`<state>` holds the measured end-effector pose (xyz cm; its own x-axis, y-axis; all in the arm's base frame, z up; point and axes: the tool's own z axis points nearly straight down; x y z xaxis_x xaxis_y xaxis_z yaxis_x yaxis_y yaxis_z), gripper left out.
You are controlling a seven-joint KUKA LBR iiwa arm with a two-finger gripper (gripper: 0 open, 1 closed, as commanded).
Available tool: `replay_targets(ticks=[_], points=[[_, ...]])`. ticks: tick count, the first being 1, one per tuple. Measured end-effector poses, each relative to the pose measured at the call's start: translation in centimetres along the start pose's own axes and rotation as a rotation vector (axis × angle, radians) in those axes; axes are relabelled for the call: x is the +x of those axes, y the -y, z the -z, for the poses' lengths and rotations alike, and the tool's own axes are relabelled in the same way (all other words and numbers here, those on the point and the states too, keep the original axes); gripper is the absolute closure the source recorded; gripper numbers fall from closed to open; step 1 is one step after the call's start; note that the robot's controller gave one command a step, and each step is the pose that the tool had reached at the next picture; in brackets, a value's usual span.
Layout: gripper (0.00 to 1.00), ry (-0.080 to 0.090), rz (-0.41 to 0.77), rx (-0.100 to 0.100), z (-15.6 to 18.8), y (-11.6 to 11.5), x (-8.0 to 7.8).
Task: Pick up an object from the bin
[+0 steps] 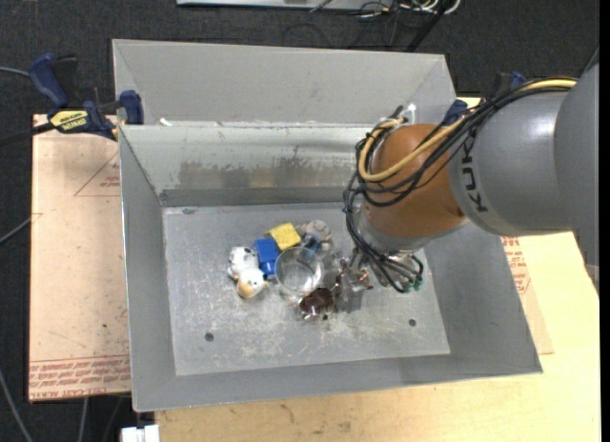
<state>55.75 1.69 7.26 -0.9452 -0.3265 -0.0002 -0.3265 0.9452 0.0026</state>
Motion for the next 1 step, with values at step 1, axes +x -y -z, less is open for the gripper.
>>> replay_targets(ticks=[1], points=[[1.0, -0.003, 0.0, 0.0, 1.33, -0.05, 0.11]])
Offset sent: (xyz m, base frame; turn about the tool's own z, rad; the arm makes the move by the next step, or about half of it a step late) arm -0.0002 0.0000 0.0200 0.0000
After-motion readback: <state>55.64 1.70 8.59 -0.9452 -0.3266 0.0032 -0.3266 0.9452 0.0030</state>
